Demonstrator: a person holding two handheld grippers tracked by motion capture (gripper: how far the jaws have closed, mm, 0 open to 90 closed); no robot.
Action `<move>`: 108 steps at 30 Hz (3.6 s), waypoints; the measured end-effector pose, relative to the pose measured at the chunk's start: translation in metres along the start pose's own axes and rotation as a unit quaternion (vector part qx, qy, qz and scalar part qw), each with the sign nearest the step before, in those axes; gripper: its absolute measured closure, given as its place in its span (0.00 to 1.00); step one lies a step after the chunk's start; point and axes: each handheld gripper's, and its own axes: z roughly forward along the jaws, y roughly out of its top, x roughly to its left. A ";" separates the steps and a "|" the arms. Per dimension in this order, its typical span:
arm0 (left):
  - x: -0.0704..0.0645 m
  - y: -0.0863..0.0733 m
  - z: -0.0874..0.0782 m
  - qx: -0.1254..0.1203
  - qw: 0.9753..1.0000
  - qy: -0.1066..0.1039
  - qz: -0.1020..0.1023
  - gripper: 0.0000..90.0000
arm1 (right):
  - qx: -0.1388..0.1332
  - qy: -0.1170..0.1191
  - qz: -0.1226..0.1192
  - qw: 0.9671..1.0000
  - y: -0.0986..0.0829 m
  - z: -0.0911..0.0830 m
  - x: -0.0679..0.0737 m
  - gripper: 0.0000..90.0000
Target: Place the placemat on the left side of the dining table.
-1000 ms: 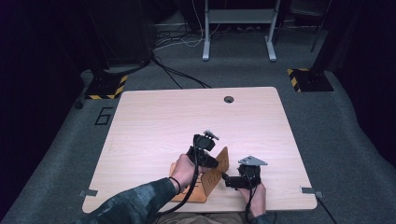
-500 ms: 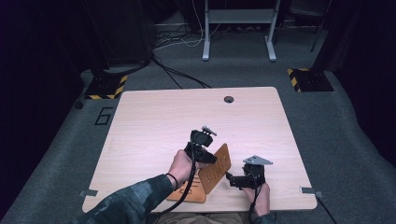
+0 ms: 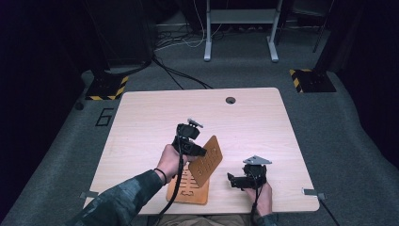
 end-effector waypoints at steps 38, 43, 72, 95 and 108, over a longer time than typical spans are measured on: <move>0.094 0.003 -0.047 -0.041 0.992 0.066 -0.098 0.96 | 0.028 -0.048 -0.046 0.997 0.001 0.005 0.013 0.00; 0.107 0.001 -0.051 -0.044 0.990 0.083 -0.106 0.96 | 0.028 -0.048 -0.046 0.997 0.001 0.005 0.013 0.00; 0.179 -0.011 -0.063 -0.074 0.968 0.146 -0.189 0.96 | 0.028 -0.050 -0.047 0.997 0.001 0.006 0.013 0.00; 0.230 -0.024 -0.055 -0.072 0.950 0.167 -0.253 0.96 | 0.028 -0.051 -0.045 0.997 0.001 0.006 0.013 0.00; 0.241 -0.024 -0.052 -0.076 0.946 0.149 -0.278 0.96 | 0.027 -0.051 -0.046 0.997 0.001 0.006 0.013 0.00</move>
